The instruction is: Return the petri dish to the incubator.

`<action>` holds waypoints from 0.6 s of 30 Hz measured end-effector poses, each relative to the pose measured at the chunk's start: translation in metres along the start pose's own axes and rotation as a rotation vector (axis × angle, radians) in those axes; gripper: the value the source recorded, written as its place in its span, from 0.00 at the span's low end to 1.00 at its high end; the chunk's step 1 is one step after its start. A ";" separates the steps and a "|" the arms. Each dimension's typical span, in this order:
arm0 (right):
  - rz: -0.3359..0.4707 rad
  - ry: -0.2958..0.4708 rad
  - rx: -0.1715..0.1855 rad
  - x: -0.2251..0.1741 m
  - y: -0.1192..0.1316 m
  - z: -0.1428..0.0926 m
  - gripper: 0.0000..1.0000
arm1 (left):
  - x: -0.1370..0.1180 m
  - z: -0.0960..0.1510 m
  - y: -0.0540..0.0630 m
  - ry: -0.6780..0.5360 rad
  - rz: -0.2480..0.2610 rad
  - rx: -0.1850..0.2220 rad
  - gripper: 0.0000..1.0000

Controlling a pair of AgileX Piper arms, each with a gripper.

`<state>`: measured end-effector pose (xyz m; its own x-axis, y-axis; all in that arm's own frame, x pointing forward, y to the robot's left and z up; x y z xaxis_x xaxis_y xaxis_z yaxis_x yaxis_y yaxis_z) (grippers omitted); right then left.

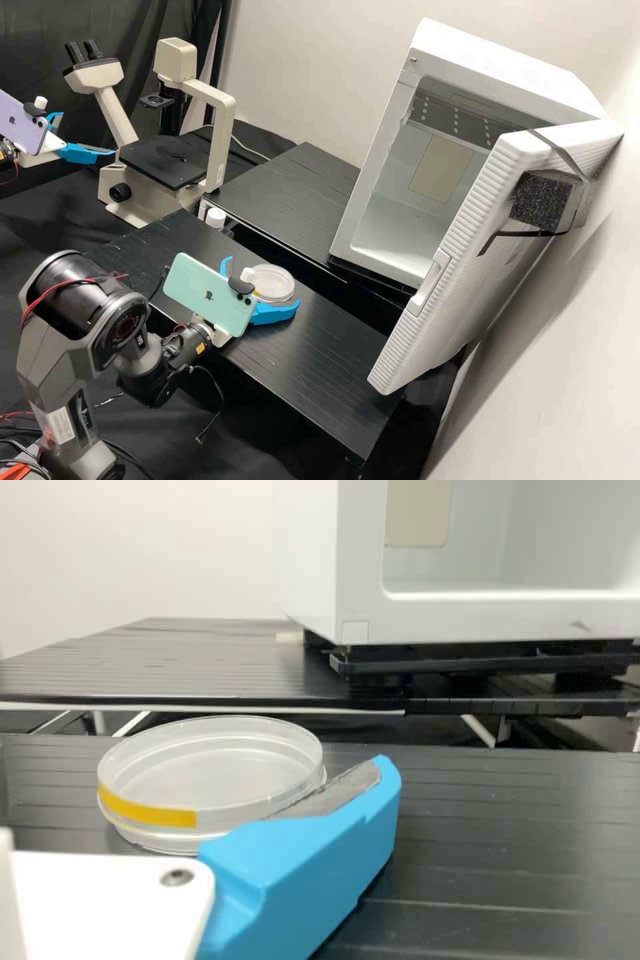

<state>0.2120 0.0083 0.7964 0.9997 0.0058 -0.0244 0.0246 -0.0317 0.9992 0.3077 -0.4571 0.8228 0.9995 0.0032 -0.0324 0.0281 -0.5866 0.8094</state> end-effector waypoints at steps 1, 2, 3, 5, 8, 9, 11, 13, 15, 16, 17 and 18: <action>-0.005 0.003 -0.004 0.001 -0.002 0.000 1.00 | 0.000 0.000 0.000 0.000 0.000 0.000 1.00; -0.008 0.004 -0.014 0.001 -0.003 0.001 1.00 | 0.000 0.000 0.000 0.000 0.000 0.000 1.00; -0.008 0.004 -0.024 0.002 -0.004 0.002 1.00 | 0.000 0.000 0.000 0.000 0.000 0.000 1.00; -0.003 0.009 -0.023 0.002 -0.004 0.002 1.00 | 0.000 0.000 0.000 0.000 0.000 0.000 1.00; 0.001 0.014 -0.023 0.003 -0.005 0.003 0.00 | 0.000 0.000 0.000 0.000 0.000 0.000 1.00; 0.000 0.013 -0.023 0.003 -0.005 0.003 0.00 | 0.000 0.000 0.000 0.000 0.000 0.000 1.00; 0.005 0.015 -0.031 0.004 -0.005 0.003 0.00 | 0.000 0.000 0.000 0.000 0.000 0.000 1.00; 0.007 0.013 -0.035 0.004 -0.005 0.003 0.00 | 0.000 0.000 0.000 0.000 0.000 0.000 1.00; 0.010 0.010 -0.037 0.004 -0.005 0.003 0.00 | 0.000 0.000 0.000 0.000 0.000 0.000 1.00; 0.011 0.009 -0.038 0.004 -0.005 0.003 0.00 | 0.000 0.000 0.000 0.000 0.000 0.000 1.00; 0.011 0.009 -0.038 0.004 -0.005 0.003 0.00 | 0.000 0.000 0.000 0.000 0.000 0.000 1.00; 0.011 0.009 -0.038 0.004 -0.005 0.003 0.00 | 0.000 0.000 0.000 0.000 0.000 0.000 1.00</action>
<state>0.2155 0.0059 0.7910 0.9998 0.0144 -0.0133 0.0133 0.0057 0.9999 0.3077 -0.4571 0.8228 0.9995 0.0032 -0.0324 0.0281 -0.5866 0.8094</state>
